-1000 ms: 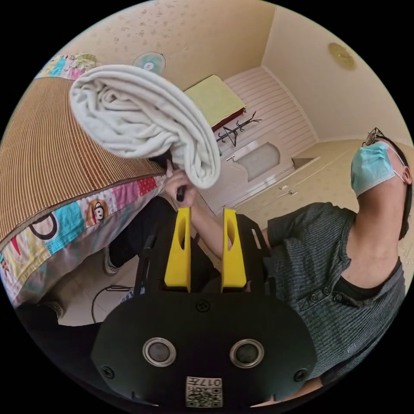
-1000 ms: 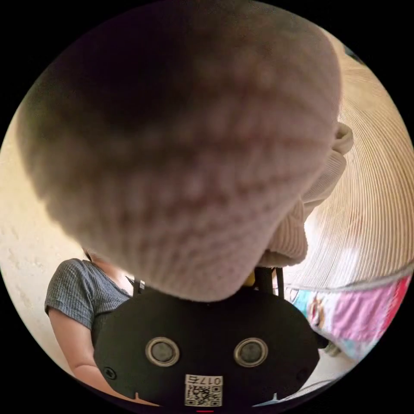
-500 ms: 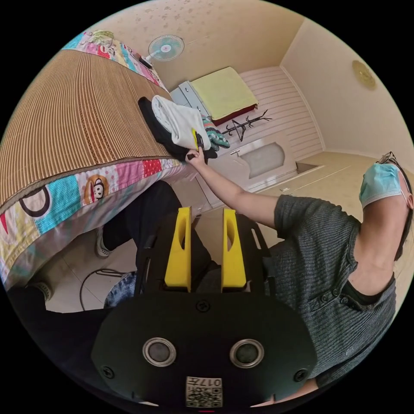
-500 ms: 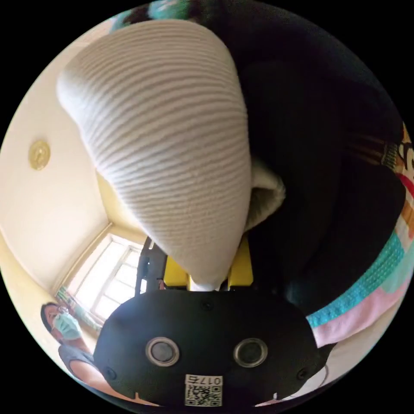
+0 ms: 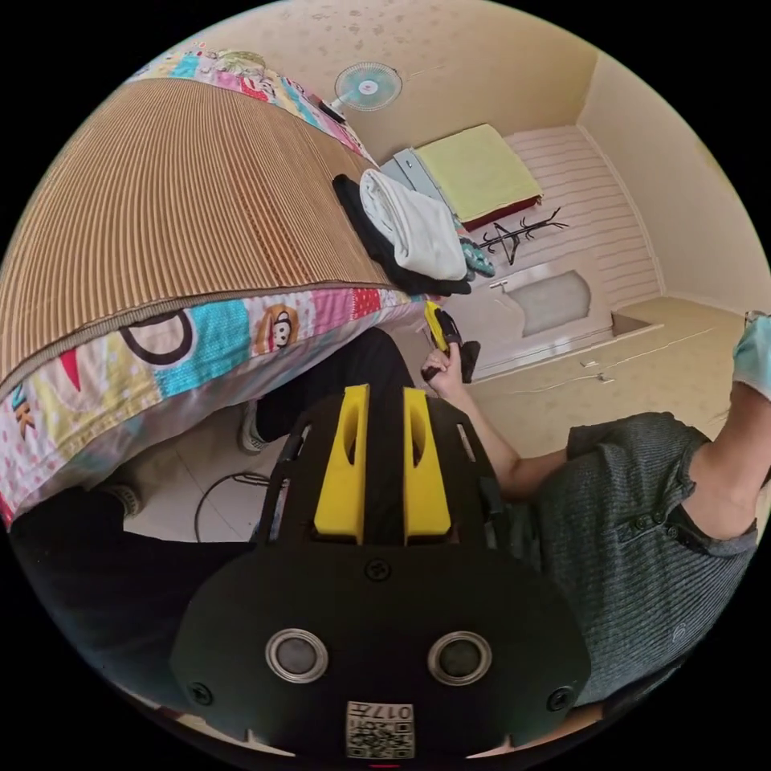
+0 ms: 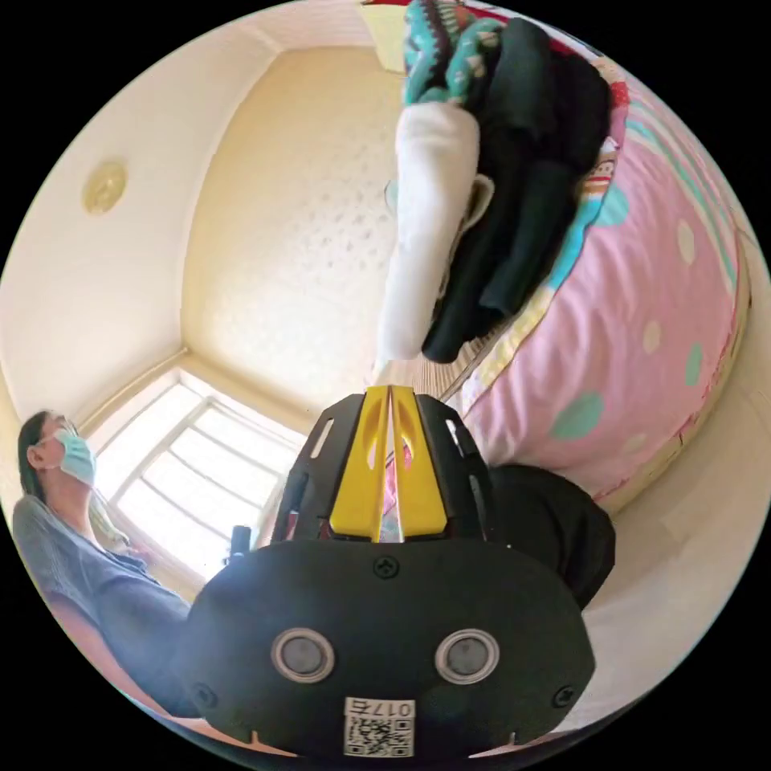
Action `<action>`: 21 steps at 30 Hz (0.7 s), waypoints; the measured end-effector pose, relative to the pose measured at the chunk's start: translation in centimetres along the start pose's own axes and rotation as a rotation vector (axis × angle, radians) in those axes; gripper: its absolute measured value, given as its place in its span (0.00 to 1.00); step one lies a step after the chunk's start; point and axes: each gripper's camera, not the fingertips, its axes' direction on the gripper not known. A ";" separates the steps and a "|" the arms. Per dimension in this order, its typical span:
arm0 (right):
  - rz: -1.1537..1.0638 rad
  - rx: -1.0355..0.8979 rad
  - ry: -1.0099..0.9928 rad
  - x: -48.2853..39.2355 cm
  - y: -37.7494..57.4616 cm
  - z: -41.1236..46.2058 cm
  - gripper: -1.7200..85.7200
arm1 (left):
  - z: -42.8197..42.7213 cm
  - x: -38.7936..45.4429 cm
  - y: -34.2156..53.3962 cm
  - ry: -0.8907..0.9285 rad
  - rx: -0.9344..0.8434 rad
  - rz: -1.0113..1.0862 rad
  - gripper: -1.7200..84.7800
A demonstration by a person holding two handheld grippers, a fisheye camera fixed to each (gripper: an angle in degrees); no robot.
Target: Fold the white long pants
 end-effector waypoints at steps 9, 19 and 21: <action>-0.652 -0.642 0.421 -15.2 7.3 28.1 0.02 | -6.9 4.7 4.9 -0.285 0.220 0.029 0.09; -0.733 -0.512 0.415 -14.9 14.7 36.8 0.02 | -27.9 2.4 17.6 -0.819 0.665 -0.263 0.11; -0.718 -0.498 0.351 -13.8 15.2 36.2 0.02 | -33.0 0.6 19.4 -0.805 0.774 -0.316 0.12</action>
